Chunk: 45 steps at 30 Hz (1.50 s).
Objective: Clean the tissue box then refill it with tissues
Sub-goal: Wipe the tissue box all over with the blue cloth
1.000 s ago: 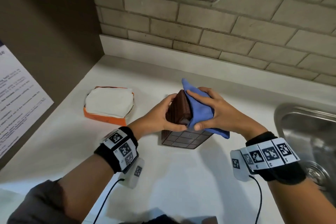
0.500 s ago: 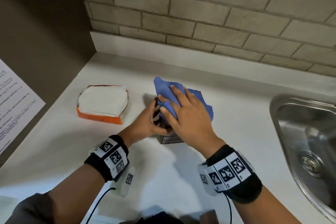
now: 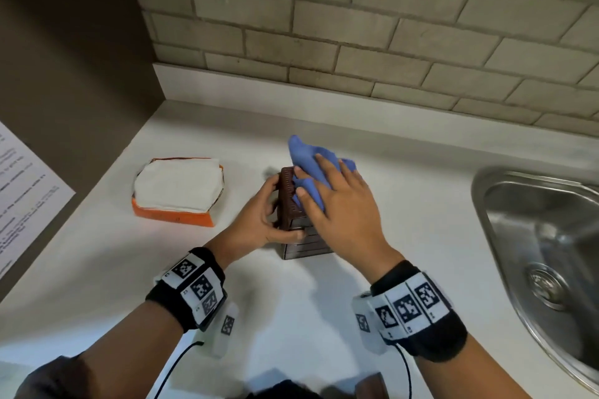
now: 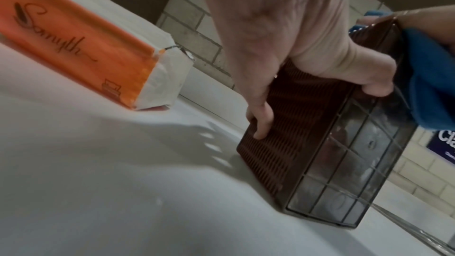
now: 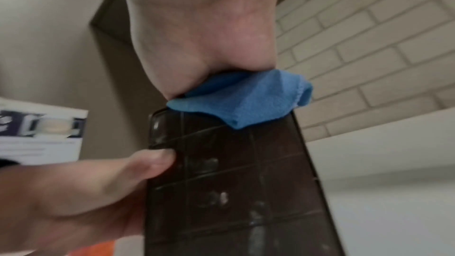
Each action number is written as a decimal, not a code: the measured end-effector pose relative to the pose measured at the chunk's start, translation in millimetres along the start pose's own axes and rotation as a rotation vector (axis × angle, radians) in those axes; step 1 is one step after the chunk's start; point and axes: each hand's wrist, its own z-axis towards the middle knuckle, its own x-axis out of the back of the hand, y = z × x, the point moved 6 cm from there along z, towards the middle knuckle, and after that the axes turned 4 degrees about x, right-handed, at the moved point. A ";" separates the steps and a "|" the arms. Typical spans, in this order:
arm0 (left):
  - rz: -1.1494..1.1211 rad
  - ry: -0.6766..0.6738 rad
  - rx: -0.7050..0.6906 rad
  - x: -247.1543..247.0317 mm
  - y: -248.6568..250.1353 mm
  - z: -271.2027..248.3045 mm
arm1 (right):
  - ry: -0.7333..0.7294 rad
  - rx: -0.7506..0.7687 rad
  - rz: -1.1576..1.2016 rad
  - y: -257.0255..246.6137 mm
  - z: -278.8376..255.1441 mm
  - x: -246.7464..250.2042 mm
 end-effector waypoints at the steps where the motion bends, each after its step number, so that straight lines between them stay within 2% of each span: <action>1: -0.010 0.012 0.005 0.9 -1.1 -0.7 | 0.047 -0.019 0.085 11.0 -1.8 4.4; 3: -0.016 0.021 0.016 2.7 -3.8 -1.6 | 0.047 -0.175 0.491 39.3 -8.8 9.8; 5: -0.012 -0.013 0.013 3.3 -4.2 -2.7 | -0.080 -0.335 0.971 50.4 -20.1 3.7; 6: -0.015 -0.034 0.006 3.3 -3.6 -3.5 | -0.131 -0.363 1.113 53.6 -25.8 -0.9; 8: -0.049 -0.056 0.005 2.9 -1.0 -4.6 | -0.188 -0.351 1.201 63.1 -34.9 -8.8; 10: -0.105 -0.050 0.001 3.1 3.4 -4.8 | -0.249 -0.300 1.141 70.0 -39.4 -11.7; 13: -0.130 -0.073 0.000 2.1 11.4 -4.0 | -0.333 -0.125 1.019 65.5 -35.9 -1.7; 17: -0.116 -0.138 0.037 -0.1 13.4 -7.7 | -0.322 -0.126 0.992 66.1 -21.0 12.8; 19: -0.083 -0.189 0.059 3.0 14.4 -9.7 | -0.348 -0.123 0.884 65.4 -19.0 17.4; 22: 0.094 -0.203 0.057 10.0 25.4 -9.7 | -0.360 -0.086 0.638 66.2 -14.6 24.1; 26: 0.393 -0.189 0.006 -5.8 36.4 -3.2 | -0.342 0.063 0.257 62.4 -6.0 20.1; 29: 0.329 -0.163 -0.003 -17.2 35.3 4.5 | -0.404 0.133 0.118 60.5 -3.3 9.4; 33: 0.166 -0.098 0.031 -9.3 21.1 4.7 | -0.516 0.096 0.233 68.2 -4.4 -5.5; 36: 0.092 -0.081 0.051 -7.5 8.9 2.3 | -0.398 0.138 0.180 53.3 -7.3 -12.7; 38: 0.052 -0.078 0.055 -7.7 4.7 2.8 | -0.304 0.093 0.162 31.7 -8.6 -18.0; 41: 0.092 -0.099 0.067 -5.9 -1.1 3.3 | -0.217 0.093 0.104 -2.5 -9.4 -28.7; 45: 0.021 -0.044 0.103 2.2 -15.6 -3.1 | -0.089 0.064 0.080 19.9 -14.7 -23.1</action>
